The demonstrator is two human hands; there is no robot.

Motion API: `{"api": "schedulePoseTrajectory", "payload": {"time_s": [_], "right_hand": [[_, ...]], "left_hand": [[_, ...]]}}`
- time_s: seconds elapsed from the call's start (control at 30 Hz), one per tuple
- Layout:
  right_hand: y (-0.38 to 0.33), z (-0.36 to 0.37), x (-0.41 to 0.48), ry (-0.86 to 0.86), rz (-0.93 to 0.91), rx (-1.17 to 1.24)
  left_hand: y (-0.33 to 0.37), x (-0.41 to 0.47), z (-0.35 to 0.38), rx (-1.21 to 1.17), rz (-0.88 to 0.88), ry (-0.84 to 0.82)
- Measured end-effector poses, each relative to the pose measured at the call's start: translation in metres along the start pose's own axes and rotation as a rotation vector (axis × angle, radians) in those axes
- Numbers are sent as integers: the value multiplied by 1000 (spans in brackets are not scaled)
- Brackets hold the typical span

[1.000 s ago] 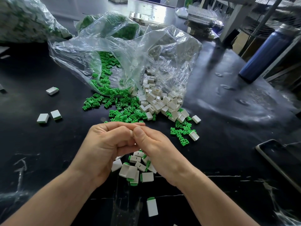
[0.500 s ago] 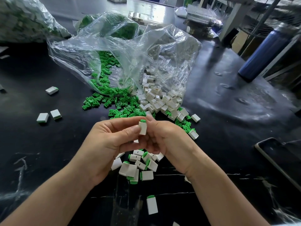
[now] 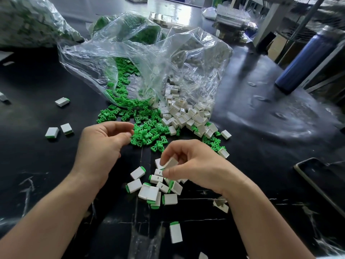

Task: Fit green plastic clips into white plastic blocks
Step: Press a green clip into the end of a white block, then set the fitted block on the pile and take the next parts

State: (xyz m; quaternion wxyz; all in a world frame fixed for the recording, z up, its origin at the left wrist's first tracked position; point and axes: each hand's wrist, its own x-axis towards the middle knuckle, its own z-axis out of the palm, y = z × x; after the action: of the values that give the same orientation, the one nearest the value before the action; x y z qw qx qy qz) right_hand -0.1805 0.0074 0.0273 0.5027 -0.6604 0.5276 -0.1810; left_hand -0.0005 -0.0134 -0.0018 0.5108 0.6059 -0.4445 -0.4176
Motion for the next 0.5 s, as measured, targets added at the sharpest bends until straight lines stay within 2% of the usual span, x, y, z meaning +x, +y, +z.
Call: {"api": "schedulePoseTrajectory", "payload": {"time_s": [0.13, 0.27, 0.4, 0.5], "right_hand": [[1, 0, -1, 2, -9, -142], [3, 0, 1, 41, 17, -138], [7, -7, 4, 236, 29, -180], [11, -15, 6, 408, 27, -238]], "left_hand": [[-3, 0, 4, 121, 75, 4], [-4, -2, 2, 265, 101, 7], [-3, -5, 4, 651, 222, -63], [-2, -6, 5, 781, 280, -101]]}}
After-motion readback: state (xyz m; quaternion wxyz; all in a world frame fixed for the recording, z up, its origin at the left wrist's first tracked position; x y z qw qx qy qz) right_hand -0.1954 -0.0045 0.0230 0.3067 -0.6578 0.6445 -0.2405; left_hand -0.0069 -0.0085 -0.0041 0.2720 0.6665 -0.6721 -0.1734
